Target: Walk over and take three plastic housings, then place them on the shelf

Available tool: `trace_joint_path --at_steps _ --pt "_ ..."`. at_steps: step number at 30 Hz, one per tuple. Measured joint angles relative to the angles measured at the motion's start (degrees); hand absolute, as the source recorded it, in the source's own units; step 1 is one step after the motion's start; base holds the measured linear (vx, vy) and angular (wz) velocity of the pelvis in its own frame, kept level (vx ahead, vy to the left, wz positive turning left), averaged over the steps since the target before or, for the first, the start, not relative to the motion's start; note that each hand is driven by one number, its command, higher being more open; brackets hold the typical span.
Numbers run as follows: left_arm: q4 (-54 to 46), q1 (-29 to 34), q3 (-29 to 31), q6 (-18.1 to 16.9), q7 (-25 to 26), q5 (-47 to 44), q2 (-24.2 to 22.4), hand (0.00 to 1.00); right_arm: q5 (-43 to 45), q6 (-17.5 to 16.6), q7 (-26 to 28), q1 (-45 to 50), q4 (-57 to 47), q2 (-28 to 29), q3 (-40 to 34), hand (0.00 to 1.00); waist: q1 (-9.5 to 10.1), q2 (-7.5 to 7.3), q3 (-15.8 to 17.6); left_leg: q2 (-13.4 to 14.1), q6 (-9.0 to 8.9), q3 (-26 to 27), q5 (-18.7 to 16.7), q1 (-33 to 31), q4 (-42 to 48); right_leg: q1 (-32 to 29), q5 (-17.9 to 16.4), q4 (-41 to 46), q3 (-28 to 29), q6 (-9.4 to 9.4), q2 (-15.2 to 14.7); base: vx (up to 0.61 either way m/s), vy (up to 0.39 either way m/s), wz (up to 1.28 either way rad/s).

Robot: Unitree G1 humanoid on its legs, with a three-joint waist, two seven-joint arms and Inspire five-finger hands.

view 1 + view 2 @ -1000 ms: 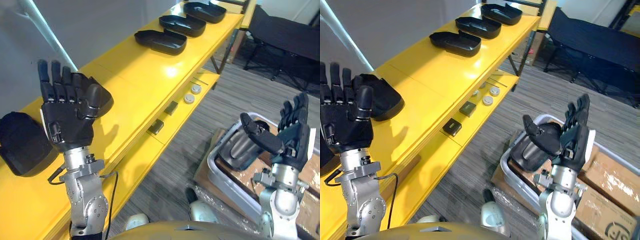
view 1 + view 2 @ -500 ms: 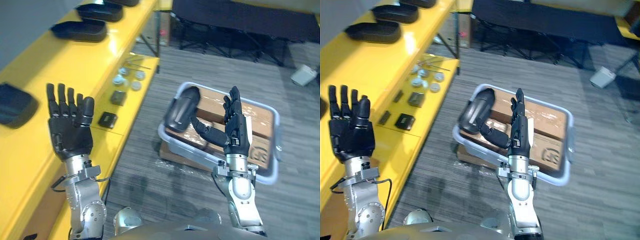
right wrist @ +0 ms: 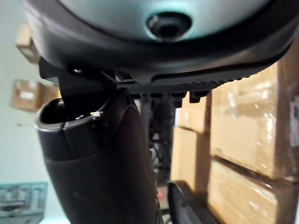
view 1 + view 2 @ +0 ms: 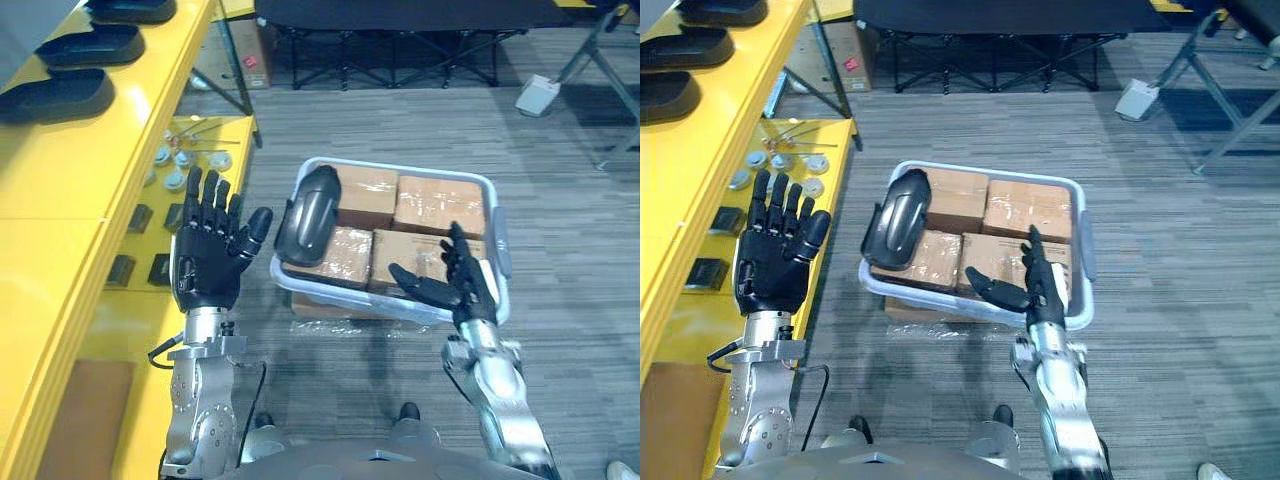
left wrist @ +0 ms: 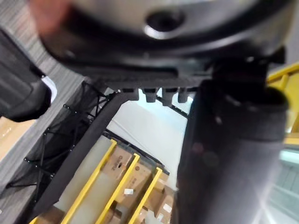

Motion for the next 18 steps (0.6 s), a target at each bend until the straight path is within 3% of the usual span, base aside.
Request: trace_joint_path --at_steps 1,3,8,12,16,18 --pt "0.0 0.0 -0.2 0.0 0.0 0.6 0.1 1.00 -0.1 0.5 -0.7 -1.3 1.6 0.0 0.0 1.00 0.25 0.05 0.0 -0.3 0.19 -0.3 0.1 -0.4 0.0 0.0 0.4 -0.3 -0.5 0.04 -0.2 -0.07 0.127 0.57" --pt "0.3 -0.1 -1.9 0.1 -0.3 2.4 0.5 1.00 -0.5 2.8 -6.9 -12.6 12.3 -0.6 -0.2 1.00 2.14 1.27 1.9 -2.1 1.70 -3.5 1.0 -3.1 0.1 0.2 2.9 -1.1 -4.7 -0.22 -1.5 -0.10 0.138 0.64" --pt "0.5 -0.6 -3.6 1.4 -1.5 3.8 0.6 1.00 -0.3 4.8 -12.6 -28.7 23.8 -4.1 -0.5 1.00 5.38 2.41 5.0 -3.9 2.98 -7.5 2.5 -5.7 0.1 1.1 3.2 -1.2 -8.9 -0.16 -2.8 -0.07 0.068 0.44" --pt "2.1 -3.2 -7.1 2.4 -3.6 3.4 1.9 1.00 2.3 5.0 -14.0 -40.3 34.7 -8.6 -1.5 1.00 7.90 3.20 7.3 -4.3 3.13 -10.3 3.6 -7.1 0.2 2.0 3.2 -1.1 -11.4 -0.17 -2.8 -0.04 0.014 0.38" --pt "5.4 -4.4 -8.6 2.4 -4.6 3.3 2.0 1.00 2.4 5.6 -14.6 -45.7 38.4 -10.8 -1.3 1.00 8.50 3.76 9.1 -4.4 3.27 -11.6 4.5 -8.1 0.1 2.0 3.2 -0.6 -12.1 -0.20 -2.8 -0.03 0.003 0.19" --pt "6.7 -4.4 -9.2 2.4 -4.9 2.8 2.0 1.00 3.0 7.8 -15.0 -47.5 41.2 -11.9 -1.2 1.00 9.28 3.80 9.7 -4.4 3.40 -11.8 4.7 -8.1 0.1 2.1 3.1 -0.5 -12.6 -0.38 -2.8 -0.01 -0.008 0.02"
